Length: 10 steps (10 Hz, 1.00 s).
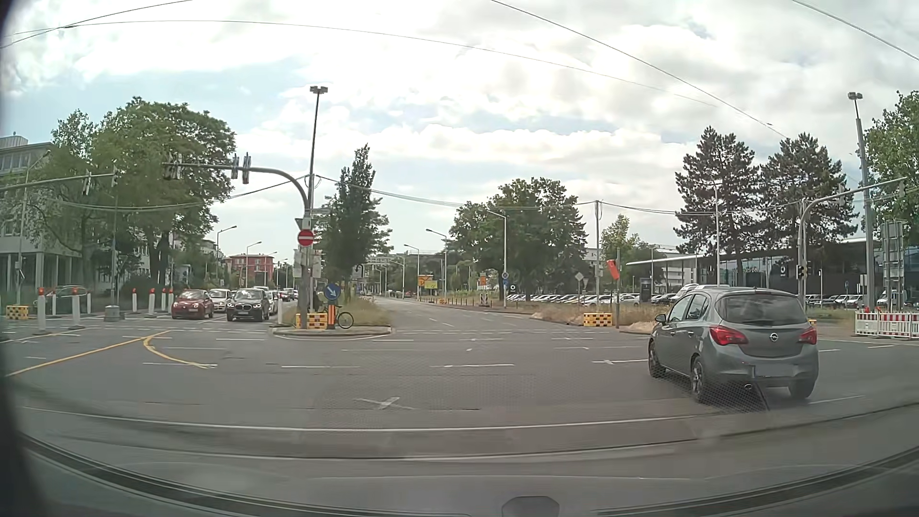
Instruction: Follow the waypoints while adhering to traffic rules and regulations
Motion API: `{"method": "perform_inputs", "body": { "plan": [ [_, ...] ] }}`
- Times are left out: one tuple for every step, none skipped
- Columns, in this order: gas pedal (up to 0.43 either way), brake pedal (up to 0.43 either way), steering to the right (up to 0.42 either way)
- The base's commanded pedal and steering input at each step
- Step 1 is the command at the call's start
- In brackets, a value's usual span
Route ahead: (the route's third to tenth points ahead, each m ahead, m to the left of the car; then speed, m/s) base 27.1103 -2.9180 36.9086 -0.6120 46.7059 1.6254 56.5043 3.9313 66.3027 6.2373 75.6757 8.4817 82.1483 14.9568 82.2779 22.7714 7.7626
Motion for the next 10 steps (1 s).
{"method": "perform_inputs", "body": {
  "plan": [
    [0.110,0.030,0.016],
    [0.110,0.030,0.004],
    [0.118,0.030,-0.008],
    [0.118,0.030,-0.015],
    [0.118,0.030,-0.024],
    [0.098,0.030,-0.028],
    [0.098,0.030,-0.027],
    [0.098,0.030,-0.029],
    [0.098,0.030,-0.032],
    [0.098,0.030,-0.035]
  ]
}}
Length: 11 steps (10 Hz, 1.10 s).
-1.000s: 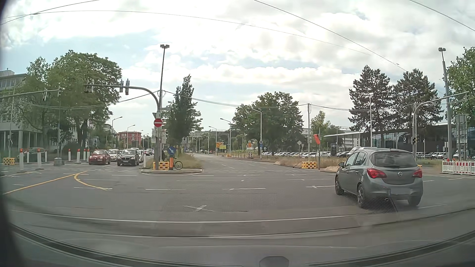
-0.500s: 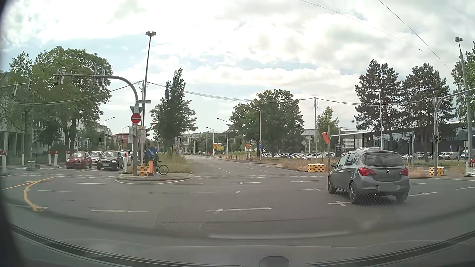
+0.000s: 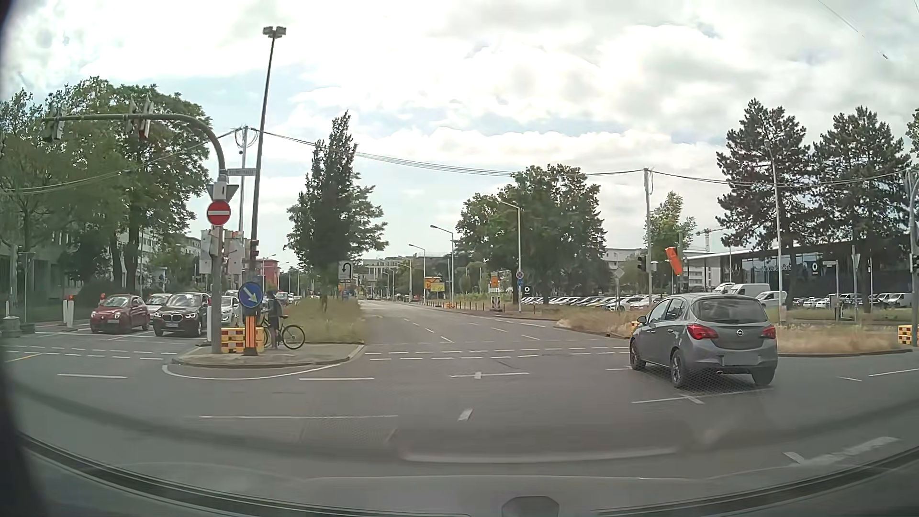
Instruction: Follow the waypoints while adhering to traffic rules and regulations
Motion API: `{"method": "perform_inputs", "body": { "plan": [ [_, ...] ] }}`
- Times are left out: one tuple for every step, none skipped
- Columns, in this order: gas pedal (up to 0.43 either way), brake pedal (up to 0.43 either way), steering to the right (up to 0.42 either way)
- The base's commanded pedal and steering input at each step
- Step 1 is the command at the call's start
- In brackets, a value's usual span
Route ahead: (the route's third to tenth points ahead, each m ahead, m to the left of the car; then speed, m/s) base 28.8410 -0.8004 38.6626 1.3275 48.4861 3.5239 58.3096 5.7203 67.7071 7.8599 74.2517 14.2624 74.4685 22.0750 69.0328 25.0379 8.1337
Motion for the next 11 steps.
{"method": "perform_inputs", "body": {
  "plan": [
    [0.098,0.030,-0.040],
    [0.098,0.030,-0.044],
    [0.098,0.030,-0.046],
    [0.098,0.030,-0.047],
    [0.098,0.030,-0.047],
    [0.098,0.030,-0.047],
    [0.098,0.030,-0.047],
    [0.098,0.030,-0.047],
    [0.098,0.030,-0.047],
    [0.098,0.030,-0.047],
    [0.098,0.030,-0.047]
  ]
}}
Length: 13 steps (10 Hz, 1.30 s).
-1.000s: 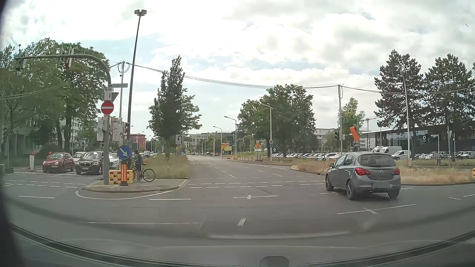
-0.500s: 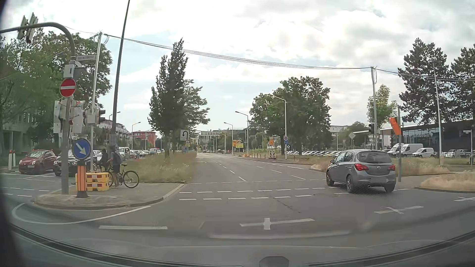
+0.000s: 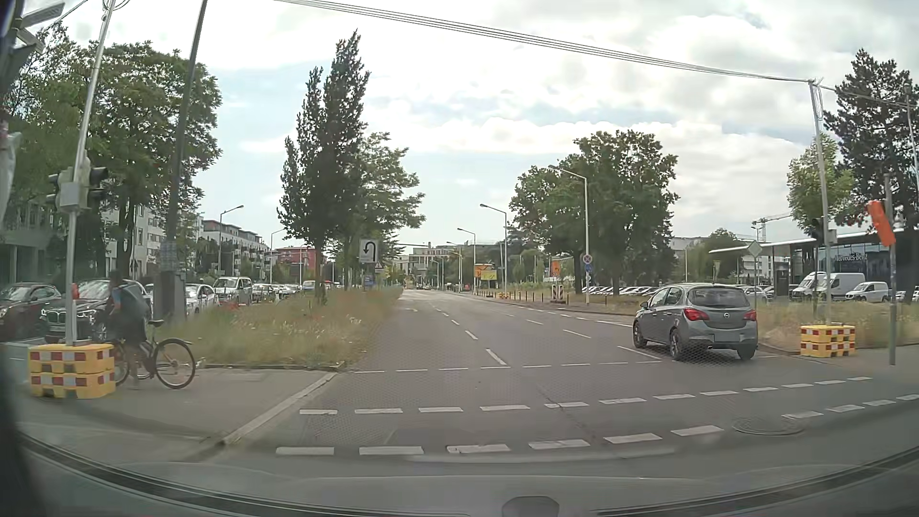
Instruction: Follow the waypoints while adhering to traffic rules and regulations
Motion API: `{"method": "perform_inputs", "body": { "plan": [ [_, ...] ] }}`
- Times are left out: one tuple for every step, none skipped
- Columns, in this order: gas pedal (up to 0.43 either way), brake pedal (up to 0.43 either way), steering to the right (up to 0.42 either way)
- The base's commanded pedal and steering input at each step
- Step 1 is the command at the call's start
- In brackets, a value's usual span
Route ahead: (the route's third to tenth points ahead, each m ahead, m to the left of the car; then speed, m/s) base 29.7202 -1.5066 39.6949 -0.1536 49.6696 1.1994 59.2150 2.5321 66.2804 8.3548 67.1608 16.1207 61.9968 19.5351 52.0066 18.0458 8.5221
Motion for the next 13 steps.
{"method": "perform_inputs", "body": {
  "plan": [
    [0.098,0.030,-0.049],
    [0.098,0.030,-0.051],
    [0.098,0.030,-0.051],
    [0.098,0.030,-0.051],
    [0.098,0.030,-0.050],
    [0.098,0.030,-0.049],
    [0.098,0.030,-0.048],
    [0.098,0.030,-0.046],
    [0.098,0.030,-0.043],
    [0.098,0.030,-0.038],
    [0.098,0.030,-0.034],
    [0.098,0.030,-0.033],
    [0.098,0.030,-0.030]
  ]
}}
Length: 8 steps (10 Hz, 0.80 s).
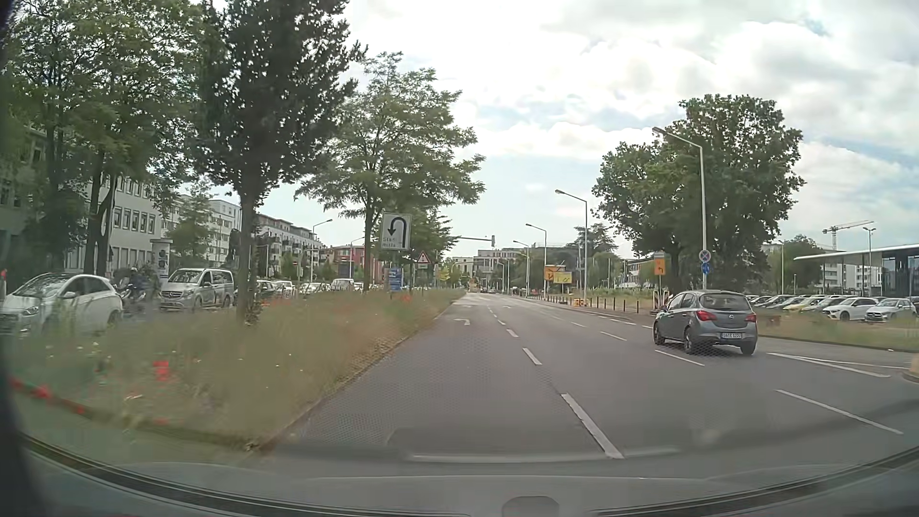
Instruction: Follow the waypoints while adhering to traffic rules and regulations
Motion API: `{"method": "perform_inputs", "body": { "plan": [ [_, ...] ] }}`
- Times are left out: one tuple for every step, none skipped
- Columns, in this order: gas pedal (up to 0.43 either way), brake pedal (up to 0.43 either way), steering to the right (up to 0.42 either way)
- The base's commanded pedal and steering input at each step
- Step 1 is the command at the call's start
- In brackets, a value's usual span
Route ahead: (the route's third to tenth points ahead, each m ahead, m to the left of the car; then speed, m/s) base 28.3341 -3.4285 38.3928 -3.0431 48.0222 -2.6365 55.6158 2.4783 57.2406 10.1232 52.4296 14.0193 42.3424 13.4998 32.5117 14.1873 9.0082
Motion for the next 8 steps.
{"method": "perform_inputs", "body": {
  "plan": [
    [0.098,0.030,-0.026],
    [0.098,0.030,-0.023],
    [0.098,0.030,-0.018],
    [0.098,0.030,-0.012],
    [0.098,0.030,-0.010],
    [0.098,0.030,-0.007],
    [0.098,0.030,-0.005],
    [0.098,0.030,-0.002]
  ]
}}
